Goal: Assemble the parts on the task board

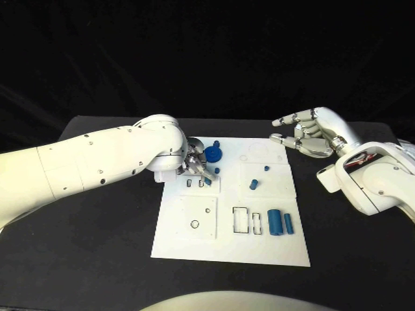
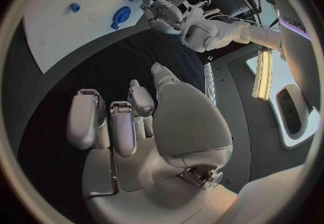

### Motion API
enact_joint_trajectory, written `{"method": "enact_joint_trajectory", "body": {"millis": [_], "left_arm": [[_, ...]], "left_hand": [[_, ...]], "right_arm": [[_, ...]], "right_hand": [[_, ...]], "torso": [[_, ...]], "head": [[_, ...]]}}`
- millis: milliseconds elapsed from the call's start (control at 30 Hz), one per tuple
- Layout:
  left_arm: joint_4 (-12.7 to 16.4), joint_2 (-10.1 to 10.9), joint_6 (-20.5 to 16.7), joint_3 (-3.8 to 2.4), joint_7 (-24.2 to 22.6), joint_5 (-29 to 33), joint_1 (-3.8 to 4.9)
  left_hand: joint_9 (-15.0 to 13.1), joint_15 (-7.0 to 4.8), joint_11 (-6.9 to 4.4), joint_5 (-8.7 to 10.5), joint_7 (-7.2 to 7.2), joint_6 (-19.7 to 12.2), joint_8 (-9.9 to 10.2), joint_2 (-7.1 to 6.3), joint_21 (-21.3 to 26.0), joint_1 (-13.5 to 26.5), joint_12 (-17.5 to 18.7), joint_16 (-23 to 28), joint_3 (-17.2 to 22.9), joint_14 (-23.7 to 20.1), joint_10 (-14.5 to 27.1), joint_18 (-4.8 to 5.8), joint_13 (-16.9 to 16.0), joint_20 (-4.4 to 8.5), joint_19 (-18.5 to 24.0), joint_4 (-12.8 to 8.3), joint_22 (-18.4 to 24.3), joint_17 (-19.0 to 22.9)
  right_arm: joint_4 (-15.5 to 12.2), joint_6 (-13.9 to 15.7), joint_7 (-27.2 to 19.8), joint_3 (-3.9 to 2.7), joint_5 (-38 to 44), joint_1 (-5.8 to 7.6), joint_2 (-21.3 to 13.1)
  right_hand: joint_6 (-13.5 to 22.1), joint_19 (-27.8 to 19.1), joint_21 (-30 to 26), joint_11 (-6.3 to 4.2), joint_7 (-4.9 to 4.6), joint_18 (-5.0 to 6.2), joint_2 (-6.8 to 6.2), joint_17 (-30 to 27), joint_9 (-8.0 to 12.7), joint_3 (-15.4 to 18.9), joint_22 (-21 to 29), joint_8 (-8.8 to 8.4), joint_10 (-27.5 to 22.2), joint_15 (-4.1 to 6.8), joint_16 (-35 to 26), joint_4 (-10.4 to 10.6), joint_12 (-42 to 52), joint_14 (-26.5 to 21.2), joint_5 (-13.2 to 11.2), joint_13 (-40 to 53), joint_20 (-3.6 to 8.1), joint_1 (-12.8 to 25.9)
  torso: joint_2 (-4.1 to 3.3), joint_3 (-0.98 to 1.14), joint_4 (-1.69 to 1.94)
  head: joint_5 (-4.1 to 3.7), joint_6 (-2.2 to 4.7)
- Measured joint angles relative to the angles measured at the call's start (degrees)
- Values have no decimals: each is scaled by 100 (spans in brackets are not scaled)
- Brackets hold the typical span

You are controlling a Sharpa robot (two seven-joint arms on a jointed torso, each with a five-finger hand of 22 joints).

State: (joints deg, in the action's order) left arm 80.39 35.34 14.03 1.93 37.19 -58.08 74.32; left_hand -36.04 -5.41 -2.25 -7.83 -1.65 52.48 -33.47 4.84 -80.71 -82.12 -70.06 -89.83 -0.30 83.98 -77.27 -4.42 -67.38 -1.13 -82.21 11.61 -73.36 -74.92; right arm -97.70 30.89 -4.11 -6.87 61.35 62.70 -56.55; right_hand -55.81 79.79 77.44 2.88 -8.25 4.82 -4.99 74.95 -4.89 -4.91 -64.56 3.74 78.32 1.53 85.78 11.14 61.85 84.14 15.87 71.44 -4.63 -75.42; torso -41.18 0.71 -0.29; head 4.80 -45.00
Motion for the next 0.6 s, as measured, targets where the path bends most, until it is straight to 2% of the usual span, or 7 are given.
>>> {"method": "enact_joint_trajectory", "body": {"millis": [133, 167, 200, 233, 300, 400, 600], "left_arm": [[4, 1, 0, 6, -2, 0, -2], [7, 3, 0, 11, -2, 0, -6], [15, 7, -2, 15, -1, 0, -13], [24, 10, -5, 17, -1, 0, -16], [55, 28, -14, 19, -1, 0, -20], [127, 89, -51, 20, -1, 14, -22], [333, 293, -250, 19, -7, 86, -24]], "left_hand": [[-80, 10, 18, -127, -40, -41, 72, -278, 0, -203, 94, 0, 664, 6, -12, 0, 100, 0, 0, 643, -8, -3], [-135, 29, 29, -127, -46, -39, 80, -474, 0, -188, 135, 0, 956, 8, -16, 0, 170, 0, 0, 865, -16, -3], [-165, 31, 32, -128, -76, -23, 81, -687, 0, -96, 135, 0, 1396, 9, -12, 0, 358, 0, 0, 858, -23, -3], [-233, 29, 31, -128, -91, -8, 54, -952, 0, 34, 108, 0, 1837, 11, -11, 0, 75, 0, 0, 849, -28, -2], [-344, 28, 31, -128, -92, -7, -20, -1160, 0, 216, 48, 0, 2269, 11, -13, 0, 0, 0, 0, 846, -36, -2], [-472, 28, 48, -128, -100, 1, -69, -1368, 0, 499, 69, 0, 2719, 11, -36, 0, 19, 0, 0, 729, -47, -2], [-554, 28, 48, -103, -102, 3, -82, -1434, 0, 722, 69, 0, 3006, 11, -38, 0, 26, 0, 0, 561, -55, -2]], "right_arm": [[3, -9, 0, 0, -5, 0, 4], [5, -12, 0, 0, -6, 0, 6], [8, -15, 0, 0, -8, 0, 8], [11, -18, 0, 0, -9, -1, 10], [14, -23, 0, 0, -12, -1, 14], [21, -32, 0, 0, -18, -2, 19], [43, -52, 0, 1, -32, -4, 33]], "right_hand": [[-11, 0, 0, 0, 11, 0, 0, 0, 0, 0, 0, 0, 0, 0, 0, 0, 0, 0, 0, 0, 0, 0], [-19, 0, 0, 0, 19, 0, 0, 0, 0, 0, 0, 0, 0, 0, 0, 0, 0, 0, 0, 0, 0, 0], [-19, 0, 0, 0, 19, 0, 0, 0, 0, 0, 0, 0, 0, 0, 0, 0, 0, 0, 0, 0, 0, 0], [-19, 0, 0, 0, 19, 0, 0, 0, 0, 0, 0, 0, 0, 0, 0, 0, 0, 0, 0, 0, 0, 0], [-19, 0, 0, 0, 19, 0, 0, 0, 1, 0, 0, 0, 0, 0, 0, 0, 0, 0, 0, 0, 0, 0], [-19, 0, 0, 0, 19, 0, 0, -1, 1, 0, 0, 0, 0, 0, 0, 0, 0, 0, 0, 0, 0, 0], [-19, 0, 0, 0, 19, 0, 0, -1, -2, 0, 0, 0, 0, 0, 0, 0, 0, 0, 0, 0, 0, 0]], "torso": [[0, -1, 0], [0, -1, 0], [0, -1, 0], [0, -1, 1], [0, -1, 1], [1, 1, 2], [7, 6, 8]], "head": [[-4, -10], [-5, -14], [-5, -16], [-7, -23], [-8, -27], [-8, -35], [-1, -51]]}}
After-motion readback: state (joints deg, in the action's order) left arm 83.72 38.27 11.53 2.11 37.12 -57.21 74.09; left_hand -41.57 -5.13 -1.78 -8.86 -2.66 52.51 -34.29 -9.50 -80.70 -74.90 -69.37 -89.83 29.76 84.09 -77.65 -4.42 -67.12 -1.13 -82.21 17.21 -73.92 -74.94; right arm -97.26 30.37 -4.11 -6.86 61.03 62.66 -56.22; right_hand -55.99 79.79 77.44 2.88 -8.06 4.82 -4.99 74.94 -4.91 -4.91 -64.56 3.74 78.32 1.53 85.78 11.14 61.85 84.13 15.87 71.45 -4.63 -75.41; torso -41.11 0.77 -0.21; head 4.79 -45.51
